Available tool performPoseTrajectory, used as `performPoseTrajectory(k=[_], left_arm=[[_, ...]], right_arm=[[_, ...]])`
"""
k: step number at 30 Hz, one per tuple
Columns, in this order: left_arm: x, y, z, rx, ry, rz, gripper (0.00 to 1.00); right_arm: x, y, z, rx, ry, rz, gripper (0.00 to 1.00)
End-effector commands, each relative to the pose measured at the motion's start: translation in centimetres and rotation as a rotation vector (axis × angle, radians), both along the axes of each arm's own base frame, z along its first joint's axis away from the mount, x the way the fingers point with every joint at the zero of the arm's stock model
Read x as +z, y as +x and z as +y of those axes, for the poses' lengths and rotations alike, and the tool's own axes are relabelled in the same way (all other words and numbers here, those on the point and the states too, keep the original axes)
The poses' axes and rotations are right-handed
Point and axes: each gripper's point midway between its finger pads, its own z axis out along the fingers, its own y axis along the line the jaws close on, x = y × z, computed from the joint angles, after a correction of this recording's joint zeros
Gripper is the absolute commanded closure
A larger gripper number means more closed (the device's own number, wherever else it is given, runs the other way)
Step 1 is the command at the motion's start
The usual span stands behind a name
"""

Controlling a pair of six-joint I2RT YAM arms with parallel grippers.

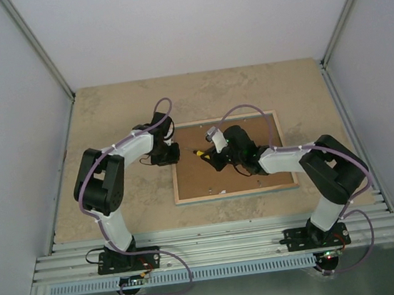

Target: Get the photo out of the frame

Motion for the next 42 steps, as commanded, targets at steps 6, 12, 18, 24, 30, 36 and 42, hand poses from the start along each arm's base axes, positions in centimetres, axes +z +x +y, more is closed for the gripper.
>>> performPoseTrajectory(k=[6, 12, 18, 24, 30, 36, 42], left_arm=[[-1.1, -1.4, 0.1, -0.020, 0.000, 0.057, 0.88], [-1.1, -1.5, 0.0, -0.025, -0.011, 0.061, 0.90], [-1.1, -1.6, -0.1, -0.026, -0.016, 0.063, 0.91], [-1.1, -1.7, -0.3, -0.029, -0.025, 0.067, 0.91], [-1.0, -1.7, -0.3, -0.031, -0.029, 0.065, 0.92], [-0.9, -1.8, -0.5, -0.035, -0.038, 0.065, 0.94], [-0.9, -1.9, -0.6, -0.035, -0.043, 0.070, 0.97]], right_arm=[[0.0, -0.2, 2.8, 0.090, 0.031, -0.004, 1.00], [-0.9, 0.0, 3.4, 0.101, 0.019, 0.007, 0.99], [-1.5, 0.0, 3.8, 0.115, 0.015, 0.023, 1.00], [-2.2, 0.0, 4.1, 0.121, 0.005, 0.037, 0.99], [-2.9, 0.7, 3.9, 0.081, -0.010, 0.039, 1.00], [-3.3, 1.3, 3.5, 0.031, -0.009, 0.037, 1.00], [-3.2, 2.1, 2.7, -0.047, -0.002, 0.018, 0.99]])
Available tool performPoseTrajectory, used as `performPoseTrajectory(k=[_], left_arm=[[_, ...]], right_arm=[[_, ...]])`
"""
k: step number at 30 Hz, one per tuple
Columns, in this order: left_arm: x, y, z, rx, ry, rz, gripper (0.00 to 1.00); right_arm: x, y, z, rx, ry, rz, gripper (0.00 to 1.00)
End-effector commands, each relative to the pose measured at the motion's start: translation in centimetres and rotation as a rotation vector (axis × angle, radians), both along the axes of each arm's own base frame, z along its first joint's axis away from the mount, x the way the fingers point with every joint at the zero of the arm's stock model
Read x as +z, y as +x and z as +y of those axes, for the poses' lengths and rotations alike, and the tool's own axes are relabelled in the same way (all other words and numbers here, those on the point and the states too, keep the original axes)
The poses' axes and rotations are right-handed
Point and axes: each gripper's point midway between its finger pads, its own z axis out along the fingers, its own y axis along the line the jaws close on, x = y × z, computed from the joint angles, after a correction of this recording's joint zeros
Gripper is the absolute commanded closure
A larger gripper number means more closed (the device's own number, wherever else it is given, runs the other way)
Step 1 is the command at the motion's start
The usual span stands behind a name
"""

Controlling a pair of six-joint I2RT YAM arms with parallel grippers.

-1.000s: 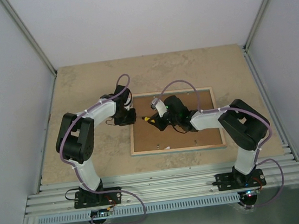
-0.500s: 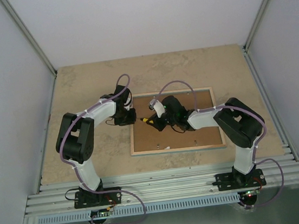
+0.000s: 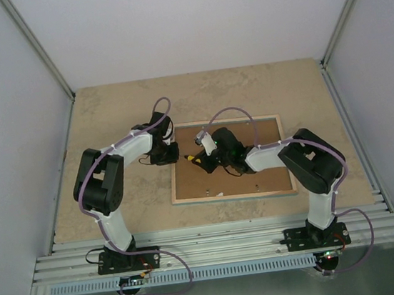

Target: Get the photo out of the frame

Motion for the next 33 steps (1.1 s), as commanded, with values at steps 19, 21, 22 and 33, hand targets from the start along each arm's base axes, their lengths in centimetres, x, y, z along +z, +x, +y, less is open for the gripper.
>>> performPoseTrajectory(k=[19, 21, 22, 33], left_arm=[[-1.0, -2.7, -0.9, -0.048, -0.033, 0.079, 1.00], [-1.0, -2.7, -0.9, -0.048, -0.034, 0.076, 1.00], [-0.9, -2.7, -1.0, -0.047, -0.035, 0.075, 1.00], [-0.7, -2.2, -0.4, -0.033, -0.001, 0.057, 1.00]], right_arm=[[2.3, 3.6, -1.6, -0.223, 0.088, -0.112, 0.99], [2.6, 3.9, -1.8, -0.242, 0.088, -0.123, 0.99], [2.6, 4.0, -2.0, -0.252, 0.086, -0.128, 0.99], [3.6, 2.6, -1.5, -0.165, 0.085, -0.126, 1.00]])
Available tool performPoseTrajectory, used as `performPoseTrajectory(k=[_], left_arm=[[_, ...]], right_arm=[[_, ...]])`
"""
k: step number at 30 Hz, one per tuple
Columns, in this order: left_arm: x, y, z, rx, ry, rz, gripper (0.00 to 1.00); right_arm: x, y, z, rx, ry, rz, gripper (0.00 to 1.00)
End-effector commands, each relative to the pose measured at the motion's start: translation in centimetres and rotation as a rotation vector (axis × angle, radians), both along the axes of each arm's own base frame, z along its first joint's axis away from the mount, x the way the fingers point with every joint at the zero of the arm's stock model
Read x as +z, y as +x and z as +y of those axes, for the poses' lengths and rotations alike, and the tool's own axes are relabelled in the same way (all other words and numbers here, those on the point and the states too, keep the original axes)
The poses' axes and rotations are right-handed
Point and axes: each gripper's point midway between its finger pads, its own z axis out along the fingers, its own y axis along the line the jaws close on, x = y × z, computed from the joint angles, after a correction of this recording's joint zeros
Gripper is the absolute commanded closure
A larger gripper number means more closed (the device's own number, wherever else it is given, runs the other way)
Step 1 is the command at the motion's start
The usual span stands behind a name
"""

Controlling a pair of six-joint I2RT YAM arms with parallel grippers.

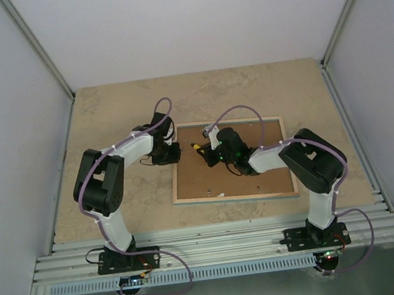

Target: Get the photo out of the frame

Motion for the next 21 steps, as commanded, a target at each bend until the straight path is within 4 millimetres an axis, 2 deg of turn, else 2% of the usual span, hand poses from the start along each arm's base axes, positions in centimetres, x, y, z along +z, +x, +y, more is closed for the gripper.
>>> performPoseTrajectory(k=[1, 13, 21], left_arm=[[-0.8, -2.3, 0.3, -0.020, 0.020, 0.078, 1.00], [-0.7, -2.1, 0.3, -0.019, 0.025, 0.077, 1.00], [-0.8, -2.1, 0.3, -0.019, 0.027, 0.078, 1.00]], right_arm=[[2.6, -0.6, 0.7, 0.064, 0.018, -0.051, 1.00], [1.3, -0.8, 1.7, 0.139, -0.064, 0.009, 1.00], [-0.9, -0.5, 1.7, 0.141, -0.130, 0.066, 1.00]])
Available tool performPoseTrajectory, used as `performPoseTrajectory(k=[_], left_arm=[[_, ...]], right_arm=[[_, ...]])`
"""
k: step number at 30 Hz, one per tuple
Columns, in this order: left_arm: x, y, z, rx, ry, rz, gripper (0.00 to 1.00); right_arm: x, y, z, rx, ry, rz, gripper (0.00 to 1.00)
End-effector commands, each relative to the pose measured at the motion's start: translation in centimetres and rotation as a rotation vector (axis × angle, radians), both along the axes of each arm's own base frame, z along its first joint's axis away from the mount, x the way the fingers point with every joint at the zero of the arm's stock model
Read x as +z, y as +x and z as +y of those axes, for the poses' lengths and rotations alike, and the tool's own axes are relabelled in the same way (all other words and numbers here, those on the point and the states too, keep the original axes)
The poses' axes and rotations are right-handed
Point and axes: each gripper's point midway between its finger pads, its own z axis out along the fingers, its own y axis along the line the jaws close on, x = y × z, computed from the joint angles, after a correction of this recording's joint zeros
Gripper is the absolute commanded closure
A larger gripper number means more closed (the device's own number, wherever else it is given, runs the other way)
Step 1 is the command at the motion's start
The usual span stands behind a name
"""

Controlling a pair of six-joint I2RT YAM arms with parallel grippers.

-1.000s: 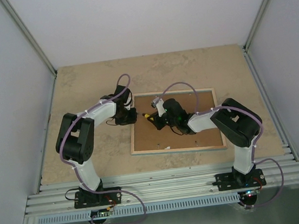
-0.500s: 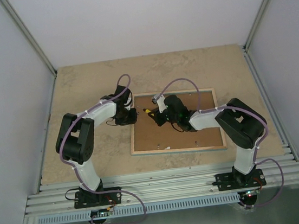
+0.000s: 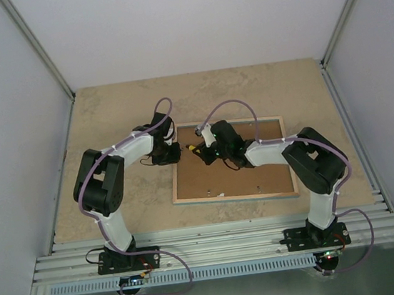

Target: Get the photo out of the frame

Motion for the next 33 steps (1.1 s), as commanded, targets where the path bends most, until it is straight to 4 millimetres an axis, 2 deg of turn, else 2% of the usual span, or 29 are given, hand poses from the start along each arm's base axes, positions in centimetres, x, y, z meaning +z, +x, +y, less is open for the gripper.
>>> performPoseTrajectory(k=[1, 8, 19, 33], left_arm=[[-0.9, -2.1, 0.3, -0.019, 0.023, 0.081, 1.00], [-0.7, -2.0, 0.3, -0.018, 0.023, 0.079, 1.00], [-0.7, -1.9, 0.4, -0.014, 0.032, 0.074, 1.00], [-1.0, -2.0, 0.6, -0.012, 0.042, 0.081, 1.00]], right_arm=[[-1.9, 0.0, 0.1, 0.012, -0.064, 0.037, 1.00], [-2.8, -0.1, -0.7, -0.005, -0.122, 0.056, 1.00], [-1.7, -0.9, -1.3, 0.004, -0.158, 0.070, 1.00], [-2.5, -2.2, -1.4, 0.052, -0.216, 0.128, 1.00]])
